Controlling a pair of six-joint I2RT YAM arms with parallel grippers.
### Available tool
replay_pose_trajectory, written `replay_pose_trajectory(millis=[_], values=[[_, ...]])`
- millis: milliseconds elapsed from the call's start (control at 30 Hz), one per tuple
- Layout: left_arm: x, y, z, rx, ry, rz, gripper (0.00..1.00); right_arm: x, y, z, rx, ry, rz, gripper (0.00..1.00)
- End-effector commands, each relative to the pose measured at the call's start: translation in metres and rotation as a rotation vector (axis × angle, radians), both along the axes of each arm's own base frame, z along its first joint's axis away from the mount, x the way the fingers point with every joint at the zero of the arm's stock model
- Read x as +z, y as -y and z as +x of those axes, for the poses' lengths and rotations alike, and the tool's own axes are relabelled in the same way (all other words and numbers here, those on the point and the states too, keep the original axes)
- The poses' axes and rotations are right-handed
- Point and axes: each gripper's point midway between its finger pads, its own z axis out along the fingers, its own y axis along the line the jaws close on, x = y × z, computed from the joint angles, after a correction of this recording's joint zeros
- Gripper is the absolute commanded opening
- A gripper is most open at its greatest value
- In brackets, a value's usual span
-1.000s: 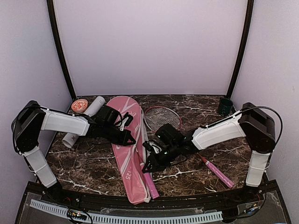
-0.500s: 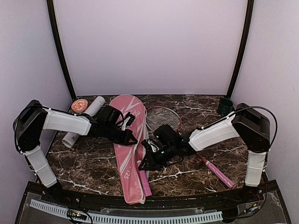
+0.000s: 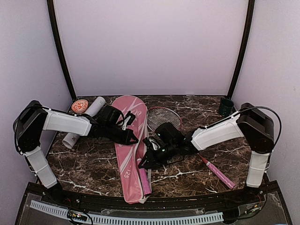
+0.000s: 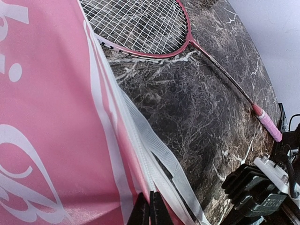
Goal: Pack up the badminton gear
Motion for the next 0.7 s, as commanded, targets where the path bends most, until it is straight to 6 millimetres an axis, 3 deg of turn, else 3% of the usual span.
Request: replay_pose_trajectory(millis=[0,67,200,333,467,567,667], values=[[0.010,0.015,-0.012,-0.052,-0.011,-0.041,0.00,0.018,-0.022,0.036,-0.051,0.149,0.125,0.00],[0.010,0.015,-0.011,-0.049,-0.010,-0.041,0.00,0.001,-0.022,0.034,-0.047,0.127,0.112,0.00],[0.010,0.010,-0.011,-0.034,-0.006,-0.026,0.01,-0.012,-0.024,0.032,-0.036,0.107,0.105,0.00],[0.019,0.003,-0.009,-0.005,0.022,0.001,0.20,-0.018,-0.022,0.033,-0.038,0.109,0.093,0.00],[0.047,-0.013,-0.014,0.047,0.086,0.030,0.35,-0.019,-0.023,0.033,-0.037,0.104,0.097,0.00],[0.054,-0.030,-0.033,0.089,0.083,0.065,0.40,-0.019,-0.024,0.033,-0.039,0.100,0.103,0.00],[0.045,-0.038,-0.070,0.102,0.055,0.114,0.41,-0.016,-0.027,0.033,-0.034,0.097,0.119,0.00]])
